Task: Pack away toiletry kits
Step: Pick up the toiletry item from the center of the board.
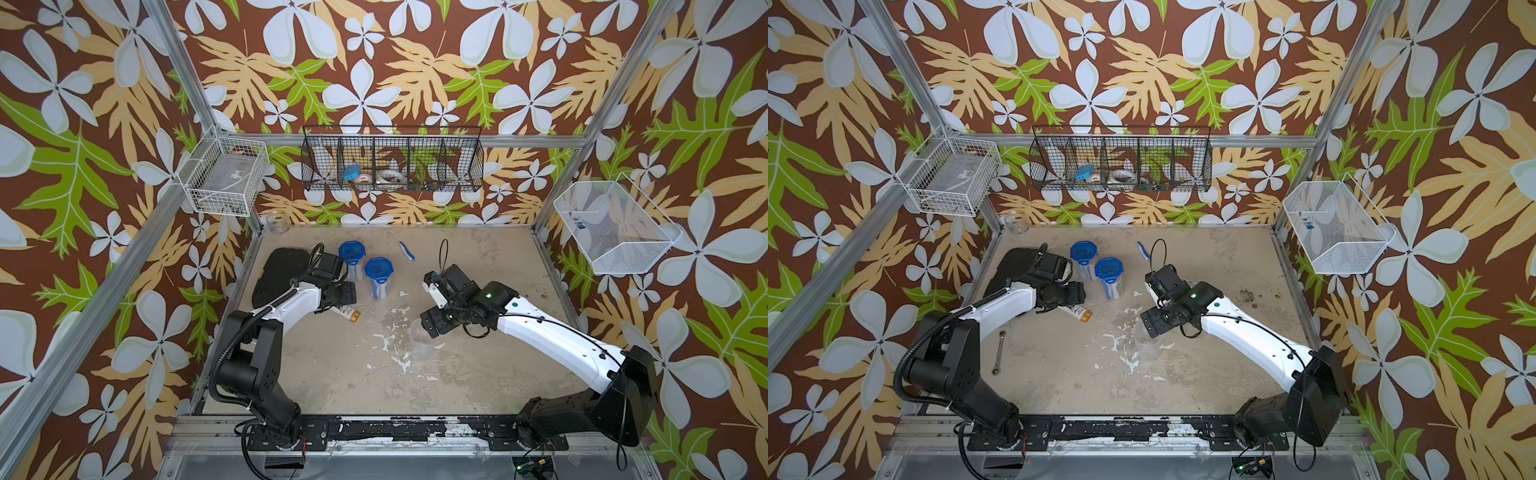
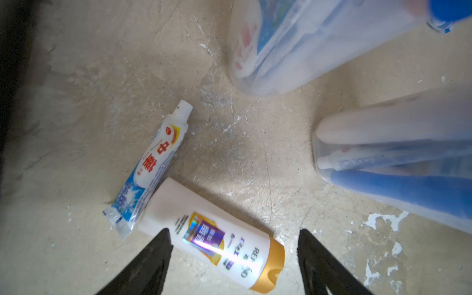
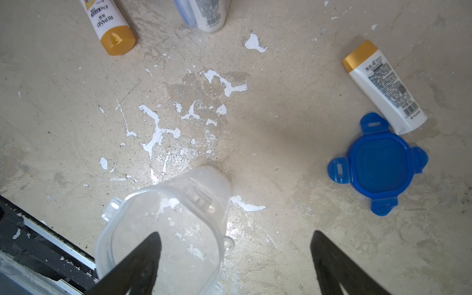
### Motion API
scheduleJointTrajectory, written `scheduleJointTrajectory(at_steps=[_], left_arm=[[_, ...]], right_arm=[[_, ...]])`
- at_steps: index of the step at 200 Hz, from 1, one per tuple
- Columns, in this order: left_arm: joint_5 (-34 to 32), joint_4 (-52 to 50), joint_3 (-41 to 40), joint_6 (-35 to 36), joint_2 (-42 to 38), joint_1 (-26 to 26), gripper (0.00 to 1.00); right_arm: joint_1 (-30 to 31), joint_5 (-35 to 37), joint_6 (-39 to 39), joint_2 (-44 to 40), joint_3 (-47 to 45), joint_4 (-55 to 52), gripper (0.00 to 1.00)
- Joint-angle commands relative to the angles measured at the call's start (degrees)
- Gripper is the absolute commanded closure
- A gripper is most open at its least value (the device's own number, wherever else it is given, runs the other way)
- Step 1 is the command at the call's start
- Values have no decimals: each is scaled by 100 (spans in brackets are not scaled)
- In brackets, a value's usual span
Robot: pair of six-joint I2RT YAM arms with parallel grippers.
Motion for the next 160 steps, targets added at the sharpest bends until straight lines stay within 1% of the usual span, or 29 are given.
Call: scheduleJointTrajectory(at_steps=[1,20,36,77,135,160], left_arm=[[121,287,-33,89,121,13,21],[291,522,-122,106,224,14,21],[345,531,-147,142,301,7,19],[426,426,-410,31,158,7,16],[443,-227,-755,-160,-419,2,16],[413,-580,-803,-251,-471,-17,15]], right_arm=[[-77,54,97,-113,-54,-82,9],[-175,31,106,-203,-99,-96,9],[-210,31,97,-253,-108,-117,9],[-245,53,97,-290,-125,-100,9],[-321,46,71,-327,-178,-25,9],[-367,35,45,-343,-196,31,9]])
